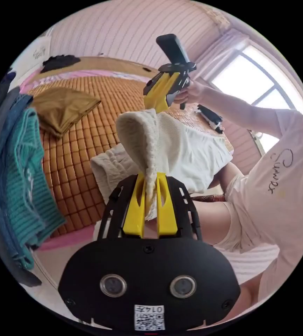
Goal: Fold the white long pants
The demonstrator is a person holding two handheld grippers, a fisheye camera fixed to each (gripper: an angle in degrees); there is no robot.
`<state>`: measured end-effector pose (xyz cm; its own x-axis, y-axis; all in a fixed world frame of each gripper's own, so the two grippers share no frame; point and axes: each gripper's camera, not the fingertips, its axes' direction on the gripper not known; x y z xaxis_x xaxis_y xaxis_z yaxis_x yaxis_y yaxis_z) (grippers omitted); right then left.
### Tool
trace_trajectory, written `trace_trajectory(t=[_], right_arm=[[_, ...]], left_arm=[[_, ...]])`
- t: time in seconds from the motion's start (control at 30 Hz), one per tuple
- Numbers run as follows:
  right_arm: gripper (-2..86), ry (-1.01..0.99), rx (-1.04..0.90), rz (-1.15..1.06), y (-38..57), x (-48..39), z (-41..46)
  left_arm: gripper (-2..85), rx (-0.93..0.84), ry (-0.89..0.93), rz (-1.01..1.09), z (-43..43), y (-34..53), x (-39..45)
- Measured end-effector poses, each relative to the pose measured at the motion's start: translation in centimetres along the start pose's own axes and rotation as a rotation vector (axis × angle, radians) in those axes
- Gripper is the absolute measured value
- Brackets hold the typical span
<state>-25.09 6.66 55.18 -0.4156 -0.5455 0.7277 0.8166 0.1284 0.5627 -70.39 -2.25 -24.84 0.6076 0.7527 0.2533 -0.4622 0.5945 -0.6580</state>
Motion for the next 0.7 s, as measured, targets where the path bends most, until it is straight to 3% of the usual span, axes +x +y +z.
trace_trajectory(t=[0.1,0.17,0.3,0.47,0.6,0.7], right_arm=[[5.5,0.092,-0.109,0.161,-1.5,3.5,5.7],[4.0,0.183,-0.17,0.228,-1.7,4.3,8.0],[0.7,0.277,-0.119,0.219,-1.7,3.3,8.3],[-0.1,0.405,-0.009,0.216,-0.1,1.1,5.1],[-0.3,0.545,0.152,0.352,8.9,-3.6,-0.7],[-0.3,0.751,0.15,0.559,18.7,-7.9,-3.4]], left_arm=[[7.2,-0.139,-0.066,-0.23,3.0,0.7,-3.4],[7.1,-0.088,0.008,-0.303,3.0,1.4,-4.6],[5.8,0.009,0.067,-0.362,0.2,2.6,-4.5],[7.9,-0.202,-0.136,-0.417,3.8,0.4,-4.5],[9.7,-0.098,-0.151,-0.495,2.1,0.8,-3.4],[7.8,-0.002,-0.329,-0.47,-1.0,1.8,1.0]])
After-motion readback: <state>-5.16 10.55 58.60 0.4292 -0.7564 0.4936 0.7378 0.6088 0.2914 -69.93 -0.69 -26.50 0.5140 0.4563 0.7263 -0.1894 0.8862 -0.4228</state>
